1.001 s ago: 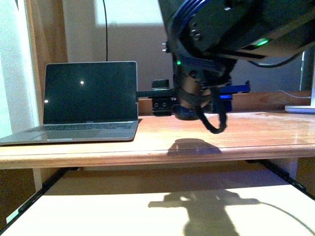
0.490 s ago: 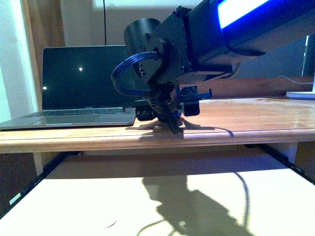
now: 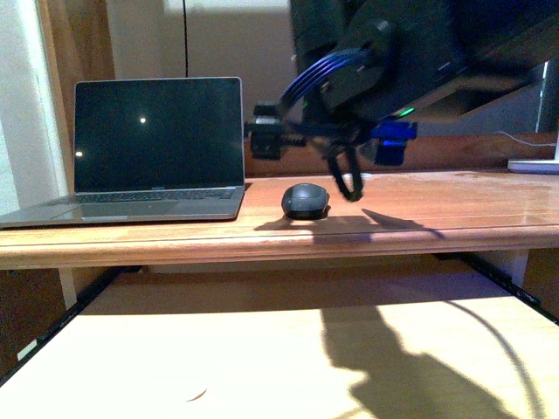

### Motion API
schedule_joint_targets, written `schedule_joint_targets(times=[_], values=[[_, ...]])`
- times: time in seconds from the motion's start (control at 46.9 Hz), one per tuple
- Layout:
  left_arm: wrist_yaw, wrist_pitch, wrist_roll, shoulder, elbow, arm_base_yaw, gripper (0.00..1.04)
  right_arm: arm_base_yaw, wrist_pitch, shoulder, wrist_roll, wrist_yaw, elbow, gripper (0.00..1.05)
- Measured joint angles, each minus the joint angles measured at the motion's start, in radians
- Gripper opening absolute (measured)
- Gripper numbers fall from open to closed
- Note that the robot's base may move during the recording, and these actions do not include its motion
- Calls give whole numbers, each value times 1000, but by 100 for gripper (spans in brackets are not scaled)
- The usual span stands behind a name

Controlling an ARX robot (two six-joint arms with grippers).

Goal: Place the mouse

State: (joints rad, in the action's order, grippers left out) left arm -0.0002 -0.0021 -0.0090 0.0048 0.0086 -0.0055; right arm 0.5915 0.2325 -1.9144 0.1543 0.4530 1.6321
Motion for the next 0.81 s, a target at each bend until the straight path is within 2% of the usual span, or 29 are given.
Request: schedule_joint_targets(times=[0.107, 0.277, 0.298, 0.32, 0.341, 0.383, 0.405, 0.447, 0.618, 0.703, 0.81], values=[[0, 0, 0, 0, 0, 0, 97, -35, 93, 177, 4, -111, -207, 97], [0, 0, 0, 0, 0, 0, 97, -137, 253, 444, -13, -358, -600, 97], [0, 0, 0, 0, 0, 0, 97, -161, 283, 487, -17, -401, -674, 97], [0, 0, 0, 0, 0, 0, 97, -284, 354, 660, -32, -593, -963, 97], [0, 0, 0, 0, 0, 0, 97, -358, 369, 747, -35, -679, -1111, 97], [1, 0, 0, 0, 0, 0, 97, -388, 392, 767, -40, -742, -1139, 97], [1, 0, 0, 0, 0, 0, 97, -421, 417, 798, -47, -820, -1184, 97], [-3, 0, 0, 0, 0, 0, 97, -473, 435, 855, -61, -908, -1257, 97], [0, 0, 1, -1, 0, 0, 97, -637, 476, 968, -90, -1202, -1445, 97], [0, 0, 1, -1, 0, 0, 97, -702, 466, 977, -117, -1307, -1484, 97], [0, 0, 1, -1, 0, 0, 97, -739, 409, 986, -175, -1367, -1516, 97]])
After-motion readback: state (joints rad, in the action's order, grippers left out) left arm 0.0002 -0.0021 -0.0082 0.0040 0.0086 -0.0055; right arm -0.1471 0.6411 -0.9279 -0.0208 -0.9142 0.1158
